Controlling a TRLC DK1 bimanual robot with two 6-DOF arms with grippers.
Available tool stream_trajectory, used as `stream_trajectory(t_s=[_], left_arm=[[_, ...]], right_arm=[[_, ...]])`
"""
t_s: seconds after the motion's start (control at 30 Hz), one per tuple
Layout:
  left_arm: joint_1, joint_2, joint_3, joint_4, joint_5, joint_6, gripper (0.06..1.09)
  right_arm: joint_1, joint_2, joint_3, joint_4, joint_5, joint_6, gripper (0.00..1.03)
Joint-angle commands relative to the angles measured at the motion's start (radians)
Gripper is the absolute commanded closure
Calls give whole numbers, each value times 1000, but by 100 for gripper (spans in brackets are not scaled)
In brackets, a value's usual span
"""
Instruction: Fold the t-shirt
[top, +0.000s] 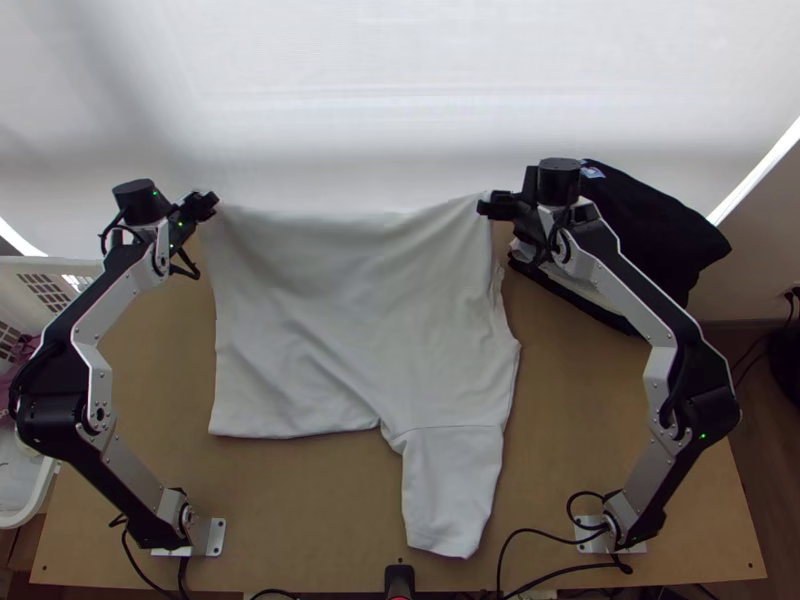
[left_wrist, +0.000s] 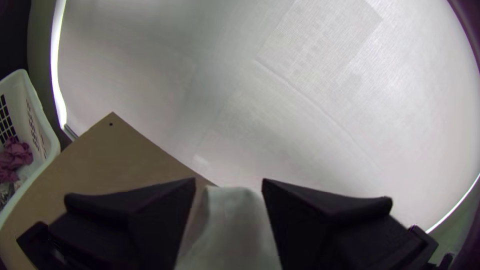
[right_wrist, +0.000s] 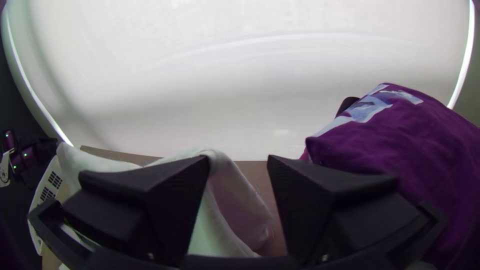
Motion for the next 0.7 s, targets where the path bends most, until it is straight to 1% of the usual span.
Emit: stream_trajectory(t_s=[0.0, 0.07, 0.13, 0.17, 0.2, 0.23, 0.3, 0.37, 0.43, 0.5, 0.57, 0.6, 0.67], left_arm=[[25, -17, 60, -32, 42, -97, 10], [31, -34, 76, -66, 65, -106, 10], [39, -48, 106, -126, 80, -114, 10], [45, -55, 116, -152, 86, -120, 10], [50, -67, 119, -169, 94, -123, 10], [51, -80, 113, -174, 92, -122, 10], [57, -117, 108, -215, 111, -122, 10], [63, -164, 106, -282, 132, -120, 10], [65, -212, 105, -401, 164, -102, 10], [63, -255, 85, -529, 164, -39, 10], [62, -299, 36, -589, 164, 7, 10], [63, -328, 5, -614, 166, 21, 10], [77, -393, -71, -620, 166, 44, 10]], right_arm=[[-8, -57, 90, -51, 32, 83, 14], [-14, -91, 136, -114, 41, 123, 13], [-27, -124, 176, -182, 41, 185, 13], [-36, -137, 198, -219, 41, 201, 13], [-40, -150, 208, -249, 40, 206, 9], [-47, -163, 210, -269, 40, 211, 7], [-63, -187, 222, -337, 40, 237, 6], [-77, -215, 247, -456, 40, 281, 6], [-77, -250, 257, -596, 38, 327, 6], [-74, -296, 242, -734, 35, 353, 6], [-74, -327, 218, -895, 30, 390, 6], [-73, -345, 195, -963, 18, 387, 8], [-79, -393, 113, -1033, -54, 389, 10]])
